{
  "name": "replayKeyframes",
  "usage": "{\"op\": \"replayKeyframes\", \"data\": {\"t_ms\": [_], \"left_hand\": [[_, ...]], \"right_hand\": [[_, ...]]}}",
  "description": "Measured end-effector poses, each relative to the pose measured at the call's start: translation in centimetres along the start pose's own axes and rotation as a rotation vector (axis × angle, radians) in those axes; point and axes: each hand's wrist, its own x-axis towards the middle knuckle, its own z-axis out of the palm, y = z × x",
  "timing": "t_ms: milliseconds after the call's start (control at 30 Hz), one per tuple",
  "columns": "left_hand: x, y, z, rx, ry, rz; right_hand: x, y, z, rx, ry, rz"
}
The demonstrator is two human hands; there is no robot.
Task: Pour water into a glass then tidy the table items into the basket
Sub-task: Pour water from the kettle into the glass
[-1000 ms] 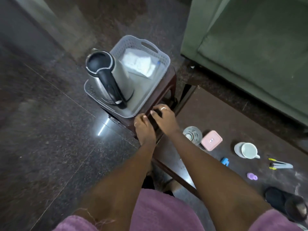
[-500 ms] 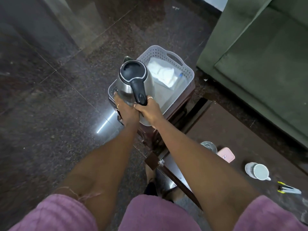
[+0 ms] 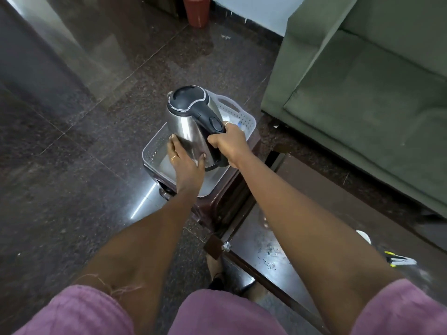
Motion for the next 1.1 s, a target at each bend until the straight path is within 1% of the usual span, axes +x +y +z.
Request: {"op": "replayKeyframes", "data": {"t_ms": [167, 300, 400, 500, 600, 667, 733, 833, 1000, 1100], "left_hand": [[-2.8, 4.9, 1.4, 0.053, -0.059, 0.207], [-6.0, 7.7, 3.3, 0.073, -0.190, 0.344], [-9.3, 8.5, 5.3, 0.106, -0.317, 0.437], [-12.9, 8.4, 7.2, 0.158, -0.448, 0.577], [-16.2, 7.5, 8.9, 0.219, -0.584, 0.713], [-17.3, 6.3, 9.2, 0.269, -0.657, 0.748], [-18.4, 4.9, 9.8, 0.327, -0.710, 0.714], [-19.4, 2.9, 10.8, 0.425, -0.728, 0.604], [-20.4, 0.1, 12.7, 0.614, -0.792, 0.403], [-20.9, -1.9, 13.7, 0.739, -0.864, 0.310]], "right_hand": [[-2.4, -1.8, -6.7, -0.043, 0.109, -0.006], [-5.6, -1.0, -12.0, -0.054, 0.201, 0.038], [-8.7, 1.5, -15.8, -0.089, 0.279, 0.074], [-11.3, 4.7, -19.7, -0.173, 0.335, 0.134], [-13.9, 8.1, -23.2, -0.290, 0.355, 0.205], [-15.3, 9.8, -24.6, -0.344, 0.341, 0.247], [-17.1, 11.4, -26.1, -0.421, 0.327, 0.282], [-19.0, 13.7, -27.7, -0.559, 0.278, 0.309], [-19.6, 16.2, -29.1, -0.705, 0.140, 0.310], [-19.3, 17.6, -28.9, -0.787, 0.033, 0.290]]}}
